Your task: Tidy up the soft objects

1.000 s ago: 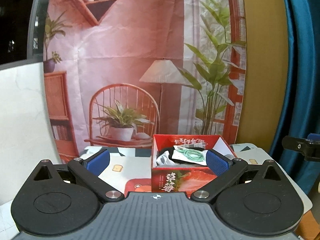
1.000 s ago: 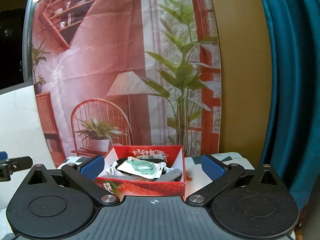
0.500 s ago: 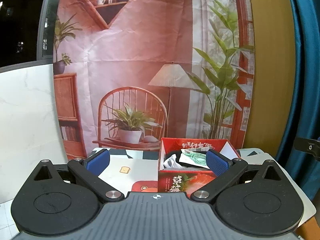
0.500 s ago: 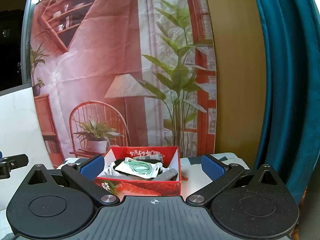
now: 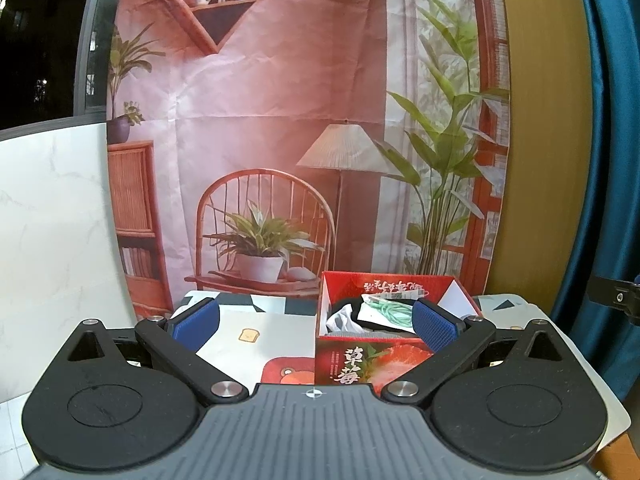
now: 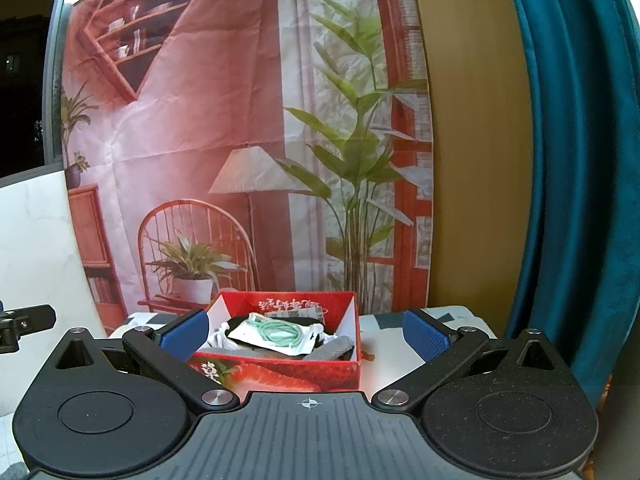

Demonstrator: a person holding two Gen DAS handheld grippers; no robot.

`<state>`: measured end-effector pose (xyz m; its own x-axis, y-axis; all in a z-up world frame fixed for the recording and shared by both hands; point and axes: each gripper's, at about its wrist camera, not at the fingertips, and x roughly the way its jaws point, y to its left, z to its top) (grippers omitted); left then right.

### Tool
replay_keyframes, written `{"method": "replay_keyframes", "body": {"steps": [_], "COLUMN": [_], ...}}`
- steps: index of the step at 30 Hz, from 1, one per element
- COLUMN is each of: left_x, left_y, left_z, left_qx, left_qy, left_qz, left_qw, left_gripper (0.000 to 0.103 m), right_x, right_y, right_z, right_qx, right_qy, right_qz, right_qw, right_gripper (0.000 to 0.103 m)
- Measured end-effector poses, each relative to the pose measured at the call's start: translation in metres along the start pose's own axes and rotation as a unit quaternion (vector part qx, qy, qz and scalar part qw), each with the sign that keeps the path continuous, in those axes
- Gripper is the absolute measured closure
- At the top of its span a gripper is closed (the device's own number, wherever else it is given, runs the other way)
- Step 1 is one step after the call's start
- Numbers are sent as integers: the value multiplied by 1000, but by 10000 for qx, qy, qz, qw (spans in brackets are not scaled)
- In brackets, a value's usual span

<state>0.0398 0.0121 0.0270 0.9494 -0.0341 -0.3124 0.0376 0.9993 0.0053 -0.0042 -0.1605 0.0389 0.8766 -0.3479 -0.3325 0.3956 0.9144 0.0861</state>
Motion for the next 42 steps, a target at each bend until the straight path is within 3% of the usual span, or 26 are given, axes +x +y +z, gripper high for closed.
{"method": "replay_keyframes", "body": {"steps": [42], "left_x": [3], "left_y": [3], "left_z": [-2], "left_qx": [-26], "left_qy": [134], "left_qz": [-131], "left_qw": [9998], "left_gripper": [0], "right_x": [3], "right_y": [-4], "right_z": [0], "right_qx": [20], "right_qy": [45], "right_qz": [-53], "right_qw": [10000], "right_gripper": [0]}}
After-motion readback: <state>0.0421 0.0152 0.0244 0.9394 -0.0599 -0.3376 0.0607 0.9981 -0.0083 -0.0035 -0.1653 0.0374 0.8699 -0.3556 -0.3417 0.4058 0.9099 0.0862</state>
